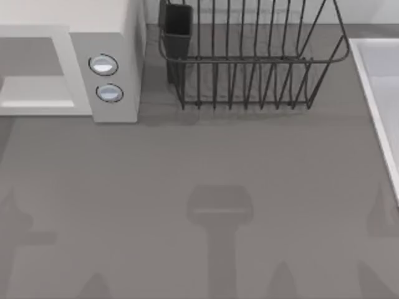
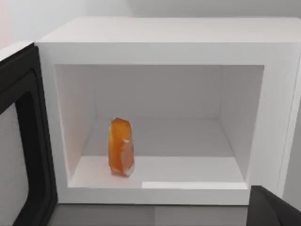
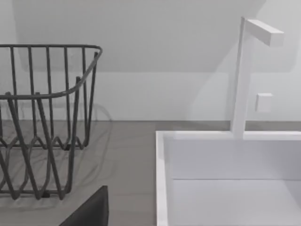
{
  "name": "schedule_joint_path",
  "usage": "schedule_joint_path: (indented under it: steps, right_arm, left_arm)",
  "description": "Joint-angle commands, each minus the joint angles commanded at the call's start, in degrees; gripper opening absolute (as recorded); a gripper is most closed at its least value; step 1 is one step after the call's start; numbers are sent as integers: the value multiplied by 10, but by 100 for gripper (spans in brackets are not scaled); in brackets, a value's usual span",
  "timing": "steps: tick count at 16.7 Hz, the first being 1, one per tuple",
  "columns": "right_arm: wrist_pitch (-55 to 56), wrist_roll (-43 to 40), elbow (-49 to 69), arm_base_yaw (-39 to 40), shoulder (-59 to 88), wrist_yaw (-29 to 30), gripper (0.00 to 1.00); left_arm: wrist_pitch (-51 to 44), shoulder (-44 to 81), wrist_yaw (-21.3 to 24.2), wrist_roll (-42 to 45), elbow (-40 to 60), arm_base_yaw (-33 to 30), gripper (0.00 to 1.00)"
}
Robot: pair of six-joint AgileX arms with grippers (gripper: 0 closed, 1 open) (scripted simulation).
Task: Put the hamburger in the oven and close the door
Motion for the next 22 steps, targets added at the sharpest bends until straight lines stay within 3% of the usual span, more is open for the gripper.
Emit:
schedule_joint_path:
  steps: [4,8,16,22]
  right_arm:
    - [0,0,0,0,0,0,100]
    - [0,0,0,0,0,0,100]
    - [0,0,0,0,0,0,100]
    - [0,0,0,0,0,0,100]
  left_arm:
    - [-5,30,7,29,33,0,0]
    - [-34,146,23,135,153,16,0]
    - [-175,613,66,391,566,140,0]
    - [-288,908,100,491,732,255,0]
